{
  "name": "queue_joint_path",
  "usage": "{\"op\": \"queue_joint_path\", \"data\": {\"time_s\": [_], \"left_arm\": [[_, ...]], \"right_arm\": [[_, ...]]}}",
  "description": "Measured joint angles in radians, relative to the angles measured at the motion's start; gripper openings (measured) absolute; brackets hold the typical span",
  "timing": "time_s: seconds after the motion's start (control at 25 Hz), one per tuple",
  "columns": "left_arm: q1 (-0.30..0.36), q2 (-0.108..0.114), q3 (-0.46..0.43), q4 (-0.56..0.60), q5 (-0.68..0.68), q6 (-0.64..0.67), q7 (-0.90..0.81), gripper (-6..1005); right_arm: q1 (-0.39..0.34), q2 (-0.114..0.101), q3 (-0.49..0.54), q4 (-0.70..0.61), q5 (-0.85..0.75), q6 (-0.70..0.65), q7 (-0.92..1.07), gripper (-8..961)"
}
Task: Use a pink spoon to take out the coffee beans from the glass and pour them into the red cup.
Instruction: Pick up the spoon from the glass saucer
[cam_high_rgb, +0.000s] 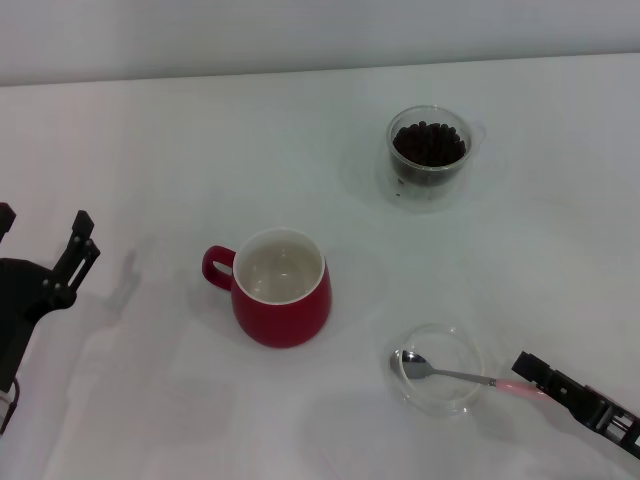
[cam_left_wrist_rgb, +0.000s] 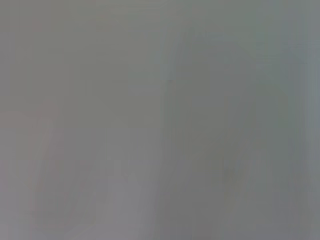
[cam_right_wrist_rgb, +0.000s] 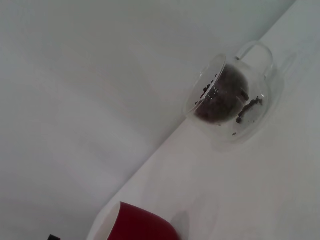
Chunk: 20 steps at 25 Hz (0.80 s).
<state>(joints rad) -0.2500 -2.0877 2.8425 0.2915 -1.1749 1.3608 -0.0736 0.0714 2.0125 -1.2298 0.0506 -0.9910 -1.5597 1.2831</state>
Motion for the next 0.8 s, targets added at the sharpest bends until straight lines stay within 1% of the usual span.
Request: {"op": "queue_joint_path", "data": {"time_s": [0.24,0.44,0.56,0.68,0.8], "left_arm": [[-0.007,0.000,0.000,0.000,0.000,0.000,0.000,873],[-0.014,0.000,0.000,0.000,0.000,0.000,0.000,873],[-0.022,0.000,-0.001,0.000,-0.001,-0.001,0.000,873],[-0.026,0.000,-0.002,0.000,-0.002,-0.001,0.000,873],[-0.026,0.000,-0.003,0.000,-0.002,-0.001,0.000,874]], "right_arm": [[-0.002,0.000,0.001,-0.001,0.000,-0.006,-0.015,352],[0.002,-0.002,-0.009,-0.007,0.000,-0.006,-0.035,395],[0.018,-0.008,-0.024,-0.002,0.000,-0.005,-0.010,421],[0.019,-0.011,-0.026,-0.003,-0.001,-0.021,0.011,447],[0.008,-0.011,-0.026,-0.002,0.000,-0.018,0.011,583]]}}
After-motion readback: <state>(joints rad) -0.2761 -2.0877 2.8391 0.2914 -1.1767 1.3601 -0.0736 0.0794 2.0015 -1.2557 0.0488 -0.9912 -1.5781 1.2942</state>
